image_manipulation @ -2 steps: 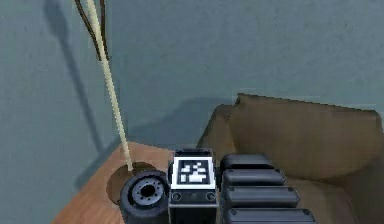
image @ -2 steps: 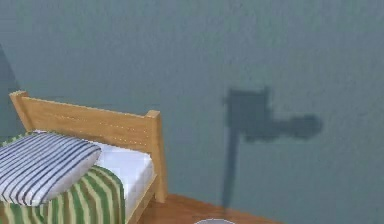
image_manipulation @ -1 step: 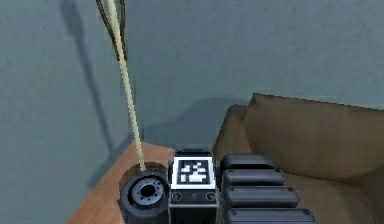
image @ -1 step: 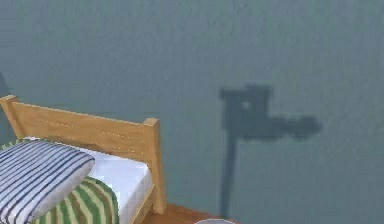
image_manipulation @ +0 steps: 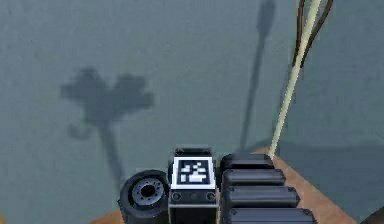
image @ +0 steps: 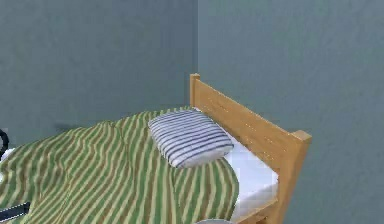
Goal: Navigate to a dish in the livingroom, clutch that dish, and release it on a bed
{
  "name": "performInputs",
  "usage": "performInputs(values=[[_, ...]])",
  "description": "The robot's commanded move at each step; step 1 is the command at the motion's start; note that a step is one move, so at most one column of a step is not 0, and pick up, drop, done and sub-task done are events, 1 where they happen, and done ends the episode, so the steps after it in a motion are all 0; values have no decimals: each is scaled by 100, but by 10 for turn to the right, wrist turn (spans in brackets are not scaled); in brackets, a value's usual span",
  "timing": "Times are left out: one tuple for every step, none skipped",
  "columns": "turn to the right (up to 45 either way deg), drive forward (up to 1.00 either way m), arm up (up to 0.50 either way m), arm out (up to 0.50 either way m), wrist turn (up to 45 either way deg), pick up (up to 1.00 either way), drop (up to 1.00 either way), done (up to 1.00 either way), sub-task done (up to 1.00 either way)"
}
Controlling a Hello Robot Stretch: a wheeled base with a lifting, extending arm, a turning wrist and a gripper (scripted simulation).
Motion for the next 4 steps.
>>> performInputs(values=[[-450, 0, 0, 0, 0, 0, 0, 0, 0], [-450, 0, 0, 0, 0, 0, 0, 0, 0], [-120, 0, 0, 0, 0, 0, 0, 0, 0], [0, 0, 0, 48, 0, 0, 0, 0, 0]])
